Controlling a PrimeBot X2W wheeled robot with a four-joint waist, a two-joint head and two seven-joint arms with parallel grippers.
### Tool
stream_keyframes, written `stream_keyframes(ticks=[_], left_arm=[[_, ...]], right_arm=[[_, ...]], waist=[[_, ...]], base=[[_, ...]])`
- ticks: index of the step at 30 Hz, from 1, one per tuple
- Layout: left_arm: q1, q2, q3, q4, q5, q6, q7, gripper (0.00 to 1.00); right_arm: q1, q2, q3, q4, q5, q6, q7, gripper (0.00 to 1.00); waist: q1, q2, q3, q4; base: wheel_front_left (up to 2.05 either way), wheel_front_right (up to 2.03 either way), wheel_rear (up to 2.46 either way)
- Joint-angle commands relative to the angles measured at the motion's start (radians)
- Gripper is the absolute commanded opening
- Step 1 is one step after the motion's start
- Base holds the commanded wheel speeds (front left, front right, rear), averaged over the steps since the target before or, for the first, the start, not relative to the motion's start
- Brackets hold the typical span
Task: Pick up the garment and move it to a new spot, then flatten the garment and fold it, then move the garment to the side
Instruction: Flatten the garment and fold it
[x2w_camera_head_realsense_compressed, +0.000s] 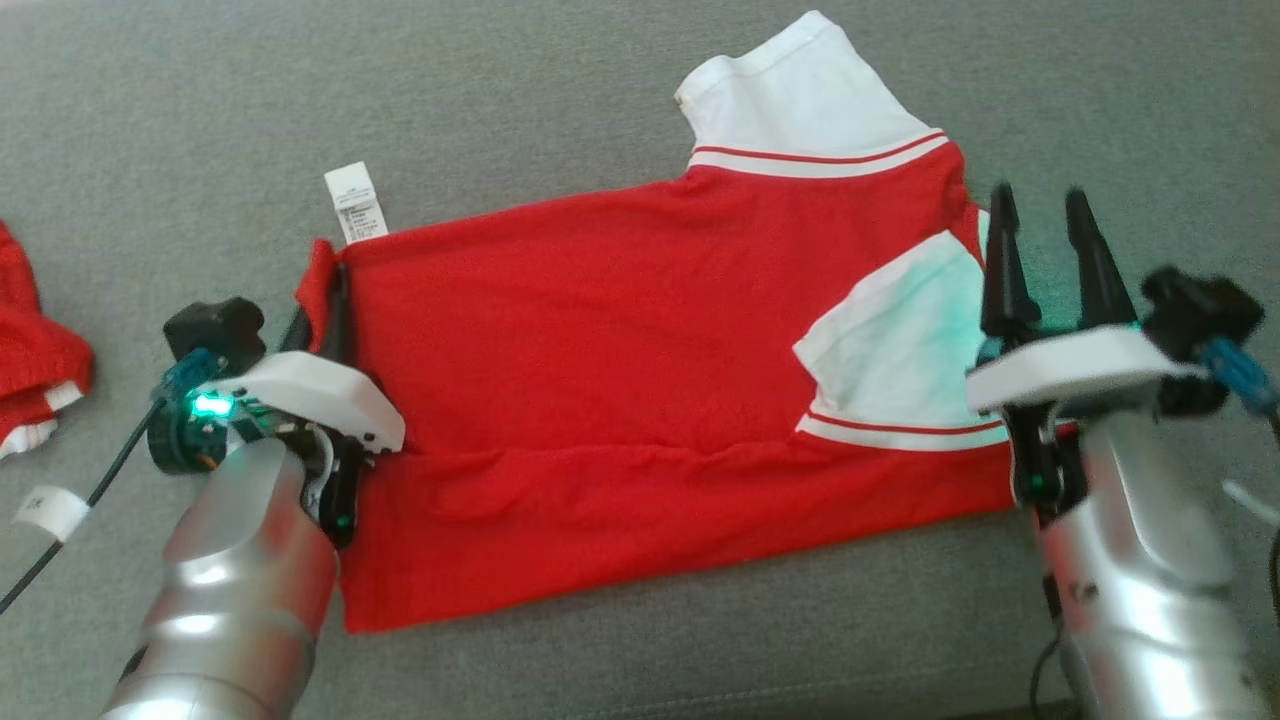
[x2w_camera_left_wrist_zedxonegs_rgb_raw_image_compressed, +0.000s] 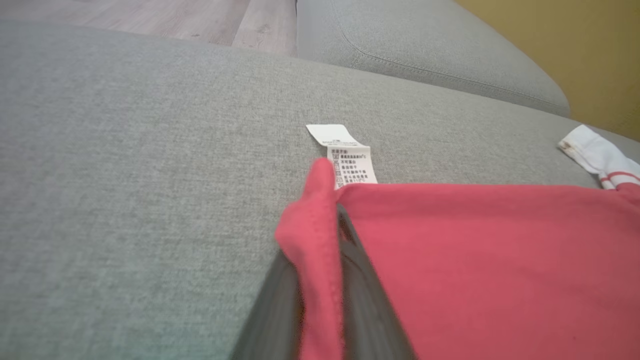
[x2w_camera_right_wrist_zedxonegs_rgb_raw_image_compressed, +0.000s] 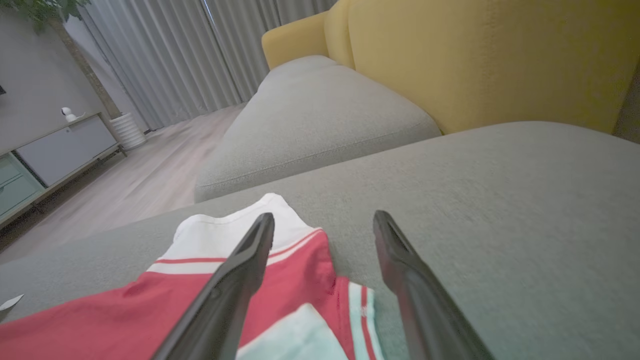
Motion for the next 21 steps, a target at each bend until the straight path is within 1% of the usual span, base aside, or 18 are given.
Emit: stream_keyframes(ticks=[1,5,10,15,21], left_arm=[[-0.031,0.043,0.012,-0.018,-0.005,0.002,-0.014,0.0],[-0.044,0.057,-0.024,-0.019,-0.002,0.002,-0.036,0.0],[-0.07,0.055,-0.042,-0.052,0.04,0.002,-0.046,0.0],[-0.068,0.013,-0.059,-0.126,0.087,0.002,-0.047,0.0],[-0.088,-0.038,-0.11,-0.164,0.099,0.002,-0.047,0.0]], right_arm=[[-0.036,-0.006,0.032,-0.02,-0.009,0.003,-0.006,1.0],[-0.123,-0.033,0.067,0.033,-0.013,0.003,0.013,1.0],[-0.262,-0.078,0.11,0.133,-0.001,0.003,0.132,1.0],[-0.407,-0.132,0.148,0.257,0.01,0.003,0.28,1.0],[-0.549,-0.173,0.151,0.405,-0.01,0.003,0.421,1.0]], waist=[[-0.0001,0.0,0.002,0.006],[-0.0001,0.0,0.008,0.034],[-0.0001,0.0,0.025,0.088],[-0.0001,0.0,0.053,0.152],[-0.0001,0.0,0.101,0.221]], base=[[0.0,0.0,0.0],[0.0,0.0,0.0],[0.0,0.0,0.0],[0.0,0.0,0.0],[0.0,0.0,0.0]])
